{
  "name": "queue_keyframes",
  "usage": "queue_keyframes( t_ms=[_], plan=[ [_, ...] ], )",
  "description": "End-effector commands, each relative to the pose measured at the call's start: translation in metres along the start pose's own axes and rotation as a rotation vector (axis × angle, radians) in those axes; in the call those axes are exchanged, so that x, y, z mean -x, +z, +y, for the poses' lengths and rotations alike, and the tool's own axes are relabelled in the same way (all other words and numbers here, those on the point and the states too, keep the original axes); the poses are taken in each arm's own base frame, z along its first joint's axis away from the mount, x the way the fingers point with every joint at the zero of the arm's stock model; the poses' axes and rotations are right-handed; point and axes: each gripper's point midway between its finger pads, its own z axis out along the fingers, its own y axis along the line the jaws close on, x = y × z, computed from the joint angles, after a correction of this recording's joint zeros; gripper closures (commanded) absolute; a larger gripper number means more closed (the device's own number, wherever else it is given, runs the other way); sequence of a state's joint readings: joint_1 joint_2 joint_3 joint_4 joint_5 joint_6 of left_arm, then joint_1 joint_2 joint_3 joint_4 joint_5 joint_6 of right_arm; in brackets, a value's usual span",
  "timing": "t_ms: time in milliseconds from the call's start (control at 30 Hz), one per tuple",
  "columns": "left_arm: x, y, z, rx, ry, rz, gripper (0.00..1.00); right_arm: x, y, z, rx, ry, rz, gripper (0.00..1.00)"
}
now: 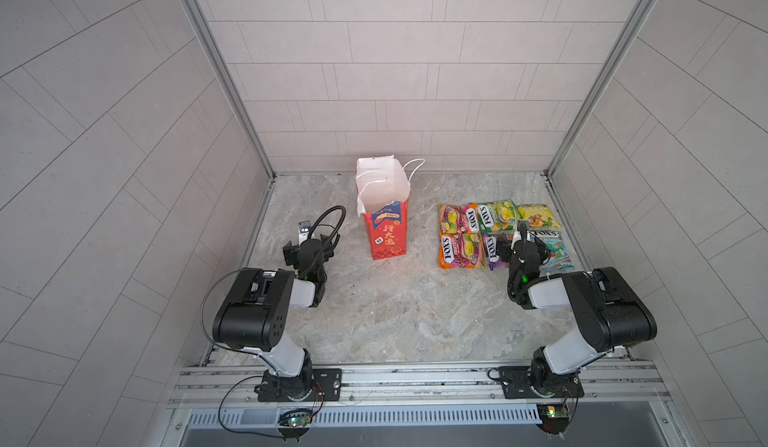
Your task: Take the snacks out of the paper bag
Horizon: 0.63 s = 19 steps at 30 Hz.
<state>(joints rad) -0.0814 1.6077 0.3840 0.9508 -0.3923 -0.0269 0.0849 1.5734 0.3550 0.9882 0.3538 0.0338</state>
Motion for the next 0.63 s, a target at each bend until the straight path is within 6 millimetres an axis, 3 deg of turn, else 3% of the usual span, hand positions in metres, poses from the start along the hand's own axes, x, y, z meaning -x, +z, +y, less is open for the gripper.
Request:
queue_keyframes(
  t_ms=[0, 600],
  plan=[
    [0.0071, -0.002, -0.0016, -0.007, -0.016, -0.02, 0.0, -0.0006, -0.0004, 0.0037, 0.017, -0.007, -0.007, 0.01],
    [0.0071, -0.0017, -0.0014, -0.007, -0.018, -0.018, 0.0, -0.0021, 0.0005, 0.0042, 0.019, -0.006, 0.002, 0.01]
  ],
)
